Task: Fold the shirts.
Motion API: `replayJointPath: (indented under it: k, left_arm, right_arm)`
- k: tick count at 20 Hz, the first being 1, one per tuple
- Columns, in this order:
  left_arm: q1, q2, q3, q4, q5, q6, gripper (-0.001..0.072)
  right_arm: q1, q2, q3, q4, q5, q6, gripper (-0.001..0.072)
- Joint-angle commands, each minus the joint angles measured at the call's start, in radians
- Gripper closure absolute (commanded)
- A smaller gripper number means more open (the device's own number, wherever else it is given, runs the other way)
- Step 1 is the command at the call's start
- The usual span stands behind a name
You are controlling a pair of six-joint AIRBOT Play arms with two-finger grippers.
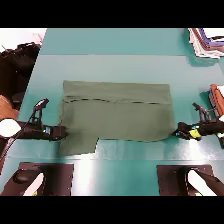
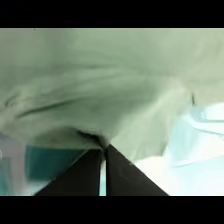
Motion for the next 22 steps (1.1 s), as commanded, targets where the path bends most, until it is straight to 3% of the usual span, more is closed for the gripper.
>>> replayJointPath:
  k: [1,4,6,9,13,17,20,21,22]
  left_arm:
    - [-0.001,0.131,0.003,0.023,-0.191,-0.053,0.0678]
    - [0.0,0.232,0.018,-0.063,-0.323,-0.088,0.0677]
    - [0.0,0.224,0.066,-0.055,-0.294,-0.085,0.0678]
    - [0.0,0.117,0.136,0.012,-0.133,-0.045,0.0677]
    - [0.0,-0.139,0.217,0.058,0.121,0.057,0.0676]
    - [0.0,-0.385,0.292,0.063,0.353,0.108,0.0675]
    - [0.0,-0.501,0.332,0.064,0.425,0.107,0.0667]
    - [0.0,-0.523,0.342,0.064,0.438,0.107,0.0393]
    - [0.0,-0.531,0.349,0.064,0.451,0.106,0.0098]
  right_arm:
    - [0.021,0.138,0.077,-0.127,0.161,0.023,0.0694]
    - [0.021,0.255,0.146,-0.231,0.27,0.037,0.0695]
    - [0.021,0.276,0.211,-0.23,0.259,0.044,0.0695]
    - [0.021,0.161,0.325,-0.201,0.229,0.054,0.0695]
    - [0.05,-0.095,0.476,-0.106,0.072,0.038,0.0695]
    - [0.133,-0.375,0.645,-0.053,0.023,0.009,0.0693]
    - [0.148,-0.542,0.761,0.007,-0.011,0.006,0.0692]
    - [0.146,-0.584,0.8,0.044,-0.024,-0.033,0.0645]
    - [0.138,-0.619,0.836,0.086,-0.024,-0.064,0.0528]
